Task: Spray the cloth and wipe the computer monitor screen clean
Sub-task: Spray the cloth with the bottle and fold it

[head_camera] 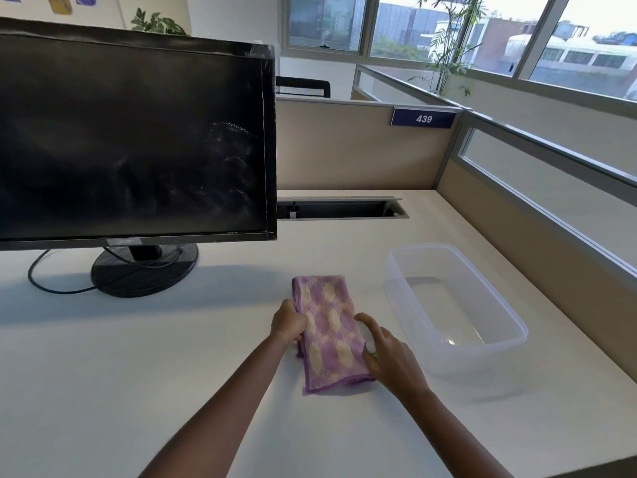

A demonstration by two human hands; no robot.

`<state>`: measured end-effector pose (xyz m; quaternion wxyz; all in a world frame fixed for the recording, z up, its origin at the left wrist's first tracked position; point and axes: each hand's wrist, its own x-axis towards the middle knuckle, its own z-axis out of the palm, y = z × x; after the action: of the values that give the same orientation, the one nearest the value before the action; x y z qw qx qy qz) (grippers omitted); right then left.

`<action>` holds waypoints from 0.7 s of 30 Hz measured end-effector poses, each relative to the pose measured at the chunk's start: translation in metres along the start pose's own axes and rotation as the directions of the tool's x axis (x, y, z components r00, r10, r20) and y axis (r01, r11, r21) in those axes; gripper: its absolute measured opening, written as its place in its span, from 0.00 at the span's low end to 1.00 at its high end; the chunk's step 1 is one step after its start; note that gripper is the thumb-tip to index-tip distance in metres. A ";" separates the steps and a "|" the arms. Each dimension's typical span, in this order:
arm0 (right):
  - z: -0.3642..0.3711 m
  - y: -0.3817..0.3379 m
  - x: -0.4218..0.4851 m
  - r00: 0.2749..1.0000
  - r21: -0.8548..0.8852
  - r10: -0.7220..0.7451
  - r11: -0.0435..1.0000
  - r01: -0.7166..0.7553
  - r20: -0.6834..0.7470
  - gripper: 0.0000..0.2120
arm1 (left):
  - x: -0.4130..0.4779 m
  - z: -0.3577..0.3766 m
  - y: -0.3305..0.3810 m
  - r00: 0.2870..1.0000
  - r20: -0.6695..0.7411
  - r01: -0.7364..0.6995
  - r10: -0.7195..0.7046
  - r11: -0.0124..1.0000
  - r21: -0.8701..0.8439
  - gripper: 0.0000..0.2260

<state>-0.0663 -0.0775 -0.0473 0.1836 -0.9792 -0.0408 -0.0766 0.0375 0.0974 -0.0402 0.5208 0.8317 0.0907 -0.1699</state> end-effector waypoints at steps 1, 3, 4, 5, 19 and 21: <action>-0.002 0.000 0.001 1.000 0.023 0.000 1.000 0.001 -0.030 0.27 | 0.000 0.000 0.000 1.000 -0.001 -0.002 0.002 1.000 0.004 0.06; -0.005 0.001 0.004 0.994 0.121 0.022 0.993 -0.009 -0.111 0.29 | 0.000 0.000 0.001 1.000 -0.006 -0.005 0.005 1.000 0.018 0.06; -0.007 0.001 0.007 0.987 0.182 0.048 0.983 -0.019 -0.153 0.29 | 0.000 0.000 0.001 1.000 -0.007 -0.007 0.007 1.000 0.027 0.06; -0.008 0.002 0.010 0.979 0.234 0.077 0.972 -0.032 -0.187 0.28 | 0.000 0.000 0.001 1.000 -0.009 -0.009 0.010 0.999 0.039 0.08; 0.003 0.020 0.062 0.858 0.579 0.357 0.810 -0.087 -0.370 0.16 | -0.003 0.005 0.006 0.999 -0.040 -0.005 0.012 0.986 0.169 0.18; 0.005 0.021 0.063 0.861 0.573 0.351 0.815 -0.088 -0.367 0.17 | -0.004 0.004 0.006 0.999 -0.041 -0.008 0.015 0.986 0.166 0.18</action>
<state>-0.0013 -0.0917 -0.0483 0.4622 -0.8395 0.1005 -0.2674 0.0354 0.0913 -0.0354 0.4486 0.8761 0.0826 -0.1562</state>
